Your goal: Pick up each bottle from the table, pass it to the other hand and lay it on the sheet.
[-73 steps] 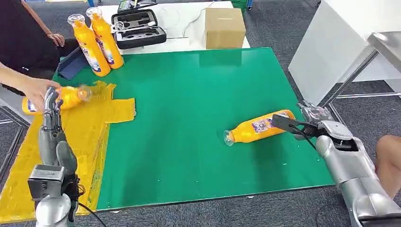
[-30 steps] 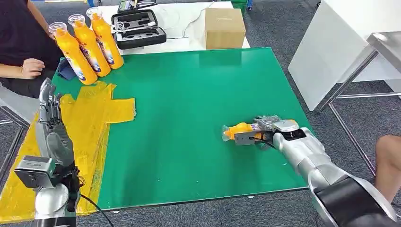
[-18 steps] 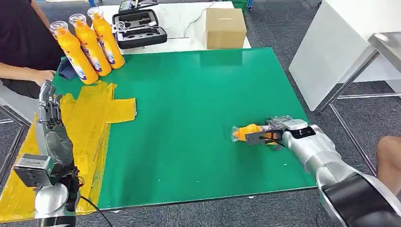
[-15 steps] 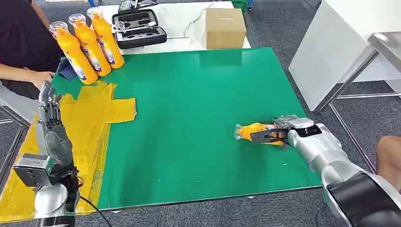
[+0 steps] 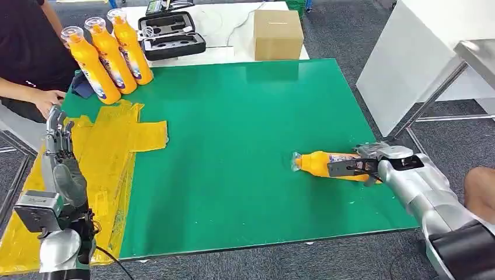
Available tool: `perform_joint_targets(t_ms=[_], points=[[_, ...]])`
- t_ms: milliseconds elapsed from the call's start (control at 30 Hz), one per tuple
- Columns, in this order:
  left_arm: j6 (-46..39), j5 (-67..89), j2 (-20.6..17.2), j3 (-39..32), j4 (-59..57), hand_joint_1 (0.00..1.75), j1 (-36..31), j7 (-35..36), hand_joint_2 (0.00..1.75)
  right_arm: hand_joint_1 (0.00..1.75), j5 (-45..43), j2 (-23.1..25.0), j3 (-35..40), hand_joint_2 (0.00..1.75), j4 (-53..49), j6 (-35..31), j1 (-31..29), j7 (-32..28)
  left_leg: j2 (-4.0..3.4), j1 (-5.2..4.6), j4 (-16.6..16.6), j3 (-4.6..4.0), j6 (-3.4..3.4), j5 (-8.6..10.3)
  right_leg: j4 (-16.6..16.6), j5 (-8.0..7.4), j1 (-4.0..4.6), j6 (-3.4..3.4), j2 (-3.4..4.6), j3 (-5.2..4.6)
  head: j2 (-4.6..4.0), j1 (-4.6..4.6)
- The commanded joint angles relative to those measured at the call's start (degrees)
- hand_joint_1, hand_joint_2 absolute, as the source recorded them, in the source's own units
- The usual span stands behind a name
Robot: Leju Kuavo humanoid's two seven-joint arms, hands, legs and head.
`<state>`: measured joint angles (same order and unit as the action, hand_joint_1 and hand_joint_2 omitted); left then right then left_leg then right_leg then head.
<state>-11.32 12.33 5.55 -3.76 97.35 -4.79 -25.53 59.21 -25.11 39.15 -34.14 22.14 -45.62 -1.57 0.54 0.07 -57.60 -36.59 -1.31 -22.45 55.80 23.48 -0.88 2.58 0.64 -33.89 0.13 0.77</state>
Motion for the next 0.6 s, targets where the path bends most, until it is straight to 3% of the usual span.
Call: perform_joint_targets(t_ms=[33, 333, 367, 400, 600], points=[[0.40, -0.46, -0.48, -0.87, -3.65, 0.00, -1.43, 0.59, 0.00, 0.00, -1.06, 0.06, 1.66, 1.75, -1.08, -0.39, 2.69, 0.07, -0.02, 0.01, 0.03, 0.22, 0.07, -0.07, -0.04, 0.06, 0.03, -0.11, -0.06, 0.22, 0.00, 0.00], [0.54, -1.09, -0.40, 0.40, -4.84, 0.00, -2.97, 0.97, 0.00, 0.00, -0.87, 6.48, 1.30, 1.75, 6.55, -4.78, 7.81, 1.50, -0.06, 0.11, 0.09, 0.30, 0.08, -0.04, -0.16, 0.00, 0.13, -0.11, -0.02, 0.31, 0.00, -0.02], [0.55, -1.10, -0.40, 0.72, -5.11, 0.00, -3.28, 1.03, 0.00, 1.24, -0.96, 7.25, 1.05, 1.75, 7.35, -5.16, 8.12, 1.72, -0.09, 0.13, 0.15, 0.42, 0.12, -0.04, -0.22, -0.01, 0.15, -0.15, -0.03, 0.42, 0.00, -0.02], [0.47, -1.09, -0.52, 0.93, -5.33, 0.00, -3.46, 1.04, 0.00, 1.75, -1.21, 8.00, 0.71, 1.75, 8.17, -5.59, 8.08, 1.73, -0.11, 0.15, 0.12, 0.40, 0.10, -0.04, -0.22, -0.02, 0.18, -0.12, -0.02, 0.39, 0.00, -0.02], [0.31, -1.12, -0.80, 0.83, -5.14, 0.00, -3.30, 1.19, 0.00, 1.75, -1.80, 8.36, -0.06, 1.75, 8.20, -5.13, 6.44, 1.81, -0.41, 0.20, 0.11, 1.01, 0.29, -0.25, -0.18, -0.03, 0.21, -0.17, 0.32, 0.79, 0.00, -0.04]])
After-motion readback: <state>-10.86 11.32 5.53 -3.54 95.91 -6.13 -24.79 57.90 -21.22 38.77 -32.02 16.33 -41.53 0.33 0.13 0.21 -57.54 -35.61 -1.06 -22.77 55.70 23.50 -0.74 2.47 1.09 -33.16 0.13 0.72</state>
